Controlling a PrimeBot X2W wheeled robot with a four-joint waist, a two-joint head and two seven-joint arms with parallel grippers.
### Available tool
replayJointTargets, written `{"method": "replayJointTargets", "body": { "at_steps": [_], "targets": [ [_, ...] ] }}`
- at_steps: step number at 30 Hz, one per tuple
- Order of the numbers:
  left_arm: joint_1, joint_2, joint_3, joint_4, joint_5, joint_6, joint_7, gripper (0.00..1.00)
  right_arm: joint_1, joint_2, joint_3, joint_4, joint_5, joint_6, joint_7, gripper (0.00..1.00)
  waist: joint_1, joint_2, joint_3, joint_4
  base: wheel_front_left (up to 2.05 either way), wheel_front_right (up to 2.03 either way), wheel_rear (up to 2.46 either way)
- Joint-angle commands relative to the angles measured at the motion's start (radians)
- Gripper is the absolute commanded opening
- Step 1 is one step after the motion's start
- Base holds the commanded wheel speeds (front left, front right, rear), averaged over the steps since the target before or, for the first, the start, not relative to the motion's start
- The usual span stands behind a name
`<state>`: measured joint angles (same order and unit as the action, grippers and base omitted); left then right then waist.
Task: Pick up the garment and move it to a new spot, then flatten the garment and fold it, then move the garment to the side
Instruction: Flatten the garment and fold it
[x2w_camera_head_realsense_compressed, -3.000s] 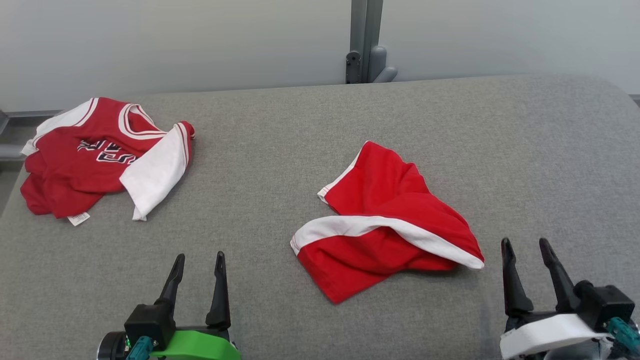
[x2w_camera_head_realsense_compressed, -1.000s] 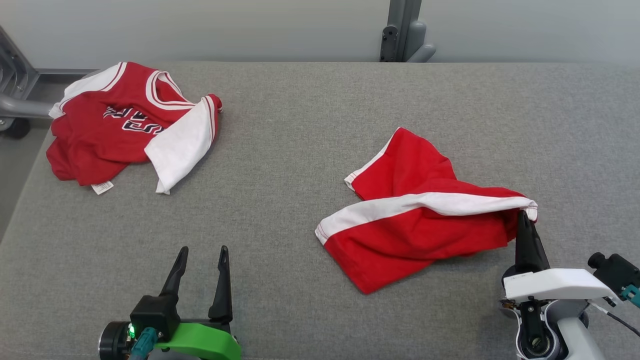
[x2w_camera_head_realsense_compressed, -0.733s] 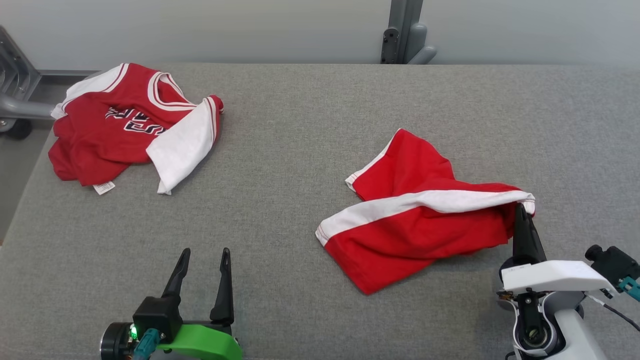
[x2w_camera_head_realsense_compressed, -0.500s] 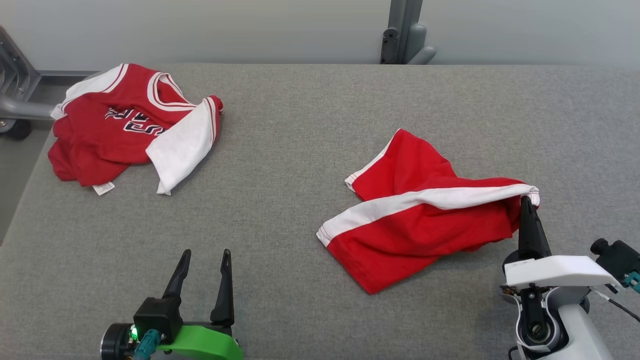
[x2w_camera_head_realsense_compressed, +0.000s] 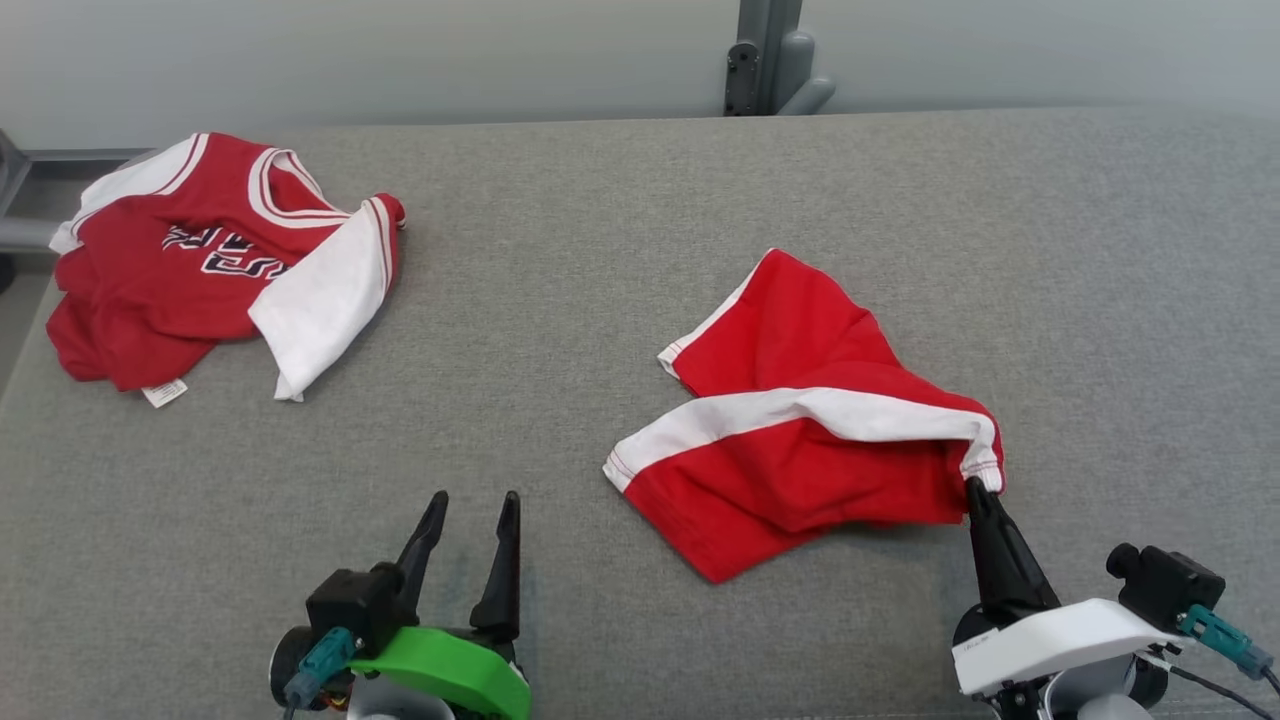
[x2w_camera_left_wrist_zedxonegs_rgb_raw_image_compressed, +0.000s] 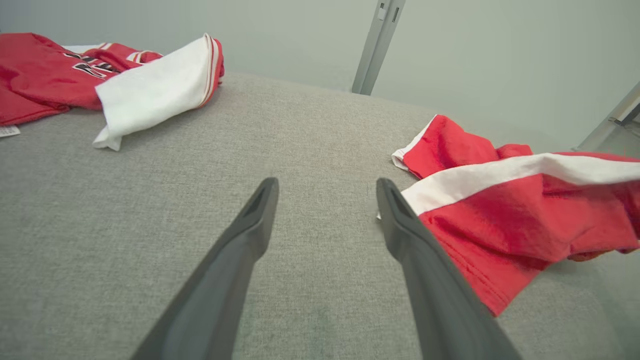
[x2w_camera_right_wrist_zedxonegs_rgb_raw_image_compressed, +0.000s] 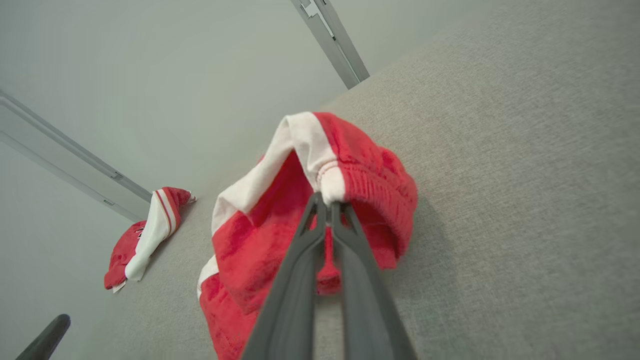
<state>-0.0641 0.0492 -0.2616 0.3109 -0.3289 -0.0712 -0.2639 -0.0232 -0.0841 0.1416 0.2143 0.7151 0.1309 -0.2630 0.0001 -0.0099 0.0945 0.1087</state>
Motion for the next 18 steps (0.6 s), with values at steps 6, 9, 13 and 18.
{"method": "replayJointTargets", "body": {
  "at_steps": [6, 9, 13, 18],
  "targets": [
    [-0.103, 0.003, -0.109, 0.138, -0.140, -0.031, 0.009, 1.00, 0.030, -0.093, 0.068, 0.014, -0.088, 0.000, -0.004, 0.00, -0.0001, 0.0099, 0.024, -0.066, 0.00, 0.00, 0.00],
    [-0.158, 0.003, -0.166, 0.206, -0.197, -0.040, 0.049, 1.00, 0.014, -0.117, 0.089, 0.029, -0.129, 0.000, -0.004, 0.00, -0.0001, 0.0099, 0.033, -0.081, 0.00, 0.00, 0.00],
    [-0.233, 0.003, -0.224, 0.270, -0.298, -0.048, 0.101, 1.00, -0.005, -0.129, 0.109, 0.051, -0.161, 0.000, -0.004, 0.00, -0.0001, 0.0099, 0.047, -0.089, 0.00, 0.00, 0.00],
    [-0.329, 0.003, -0.268, 0.362, -0.394, -0.031, 0.168, 1.00, -0.026, -0.123, 0.119, 0.064, -0.173, 0.000, -0.004, 0.00, -0.0001, 0.0099, 0.065, -0.099, 0.00, 0.00, 0.00]
  ]
}}
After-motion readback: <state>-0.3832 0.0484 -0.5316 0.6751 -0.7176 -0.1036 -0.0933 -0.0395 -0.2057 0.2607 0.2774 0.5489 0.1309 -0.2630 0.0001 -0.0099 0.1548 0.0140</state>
